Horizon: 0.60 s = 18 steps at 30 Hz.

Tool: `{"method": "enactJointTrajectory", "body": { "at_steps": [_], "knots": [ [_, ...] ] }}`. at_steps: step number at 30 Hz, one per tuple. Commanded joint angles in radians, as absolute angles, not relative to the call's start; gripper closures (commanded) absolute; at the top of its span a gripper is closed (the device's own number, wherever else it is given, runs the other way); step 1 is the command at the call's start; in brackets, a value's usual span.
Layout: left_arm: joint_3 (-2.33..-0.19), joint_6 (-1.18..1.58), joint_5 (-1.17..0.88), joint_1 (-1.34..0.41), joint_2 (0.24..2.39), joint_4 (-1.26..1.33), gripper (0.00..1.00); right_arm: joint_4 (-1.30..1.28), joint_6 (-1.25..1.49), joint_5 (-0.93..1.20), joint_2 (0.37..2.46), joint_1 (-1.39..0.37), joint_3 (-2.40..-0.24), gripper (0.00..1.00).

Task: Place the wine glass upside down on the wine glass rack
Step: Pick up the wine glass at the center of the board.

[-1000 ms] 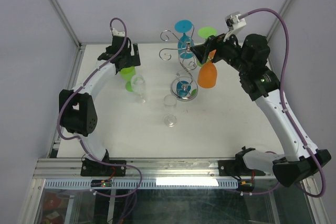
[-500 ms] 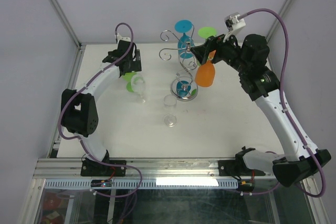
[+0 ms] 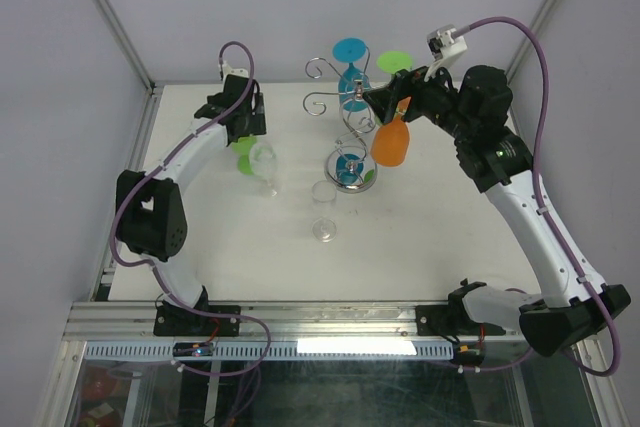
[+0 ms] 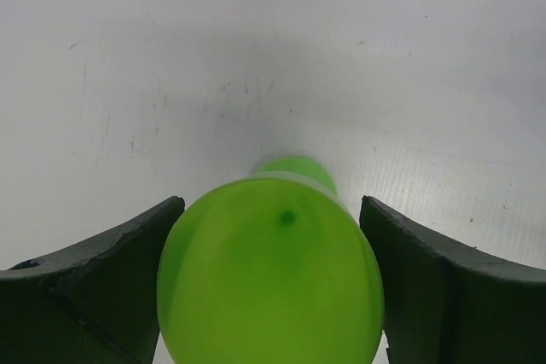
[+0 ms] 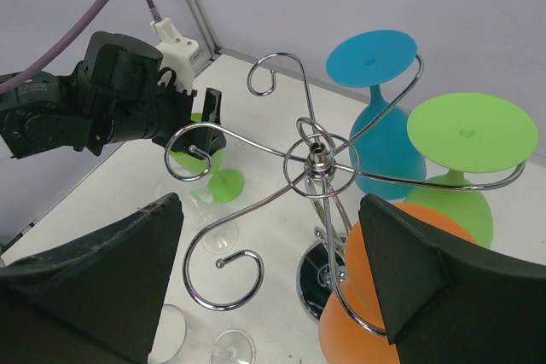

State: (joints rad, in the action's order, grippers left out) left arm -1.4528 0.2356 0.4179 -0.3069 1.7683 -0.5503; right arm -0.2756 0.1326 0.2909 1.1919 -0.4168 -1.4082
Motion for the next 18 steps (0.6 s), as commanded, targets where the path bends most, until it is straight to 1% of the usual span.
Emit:
{"method": "enactJointTrajectory", "body": {
  "at_steps": [1,8,13,18],
  "knots": [
    [-1.514,0.207,0.433,-0.306,1.687,-0.523,0.20,-0.256,0.117,0.270,1.170,-0.420,-1.407,0.13],
    [-1.548,0.175,0.448,-0.308,1.623,-0.518,0.24,-0.241,0.118,0.201,1.158,-0.421,-1.397,0.13],
    [-1.549,0.149,0.448,-0.307,1.545,-0.481,0.27,-0.200,0.120,0.165,1.133,-0.421,-1.350,0.12],
    [-1.522,0.136,0.441,-0.307,1.436,-0.423,0.30,-0.143,0.163,0.119,1.120,-0.421,-1.312,0.05]
  ]
}}
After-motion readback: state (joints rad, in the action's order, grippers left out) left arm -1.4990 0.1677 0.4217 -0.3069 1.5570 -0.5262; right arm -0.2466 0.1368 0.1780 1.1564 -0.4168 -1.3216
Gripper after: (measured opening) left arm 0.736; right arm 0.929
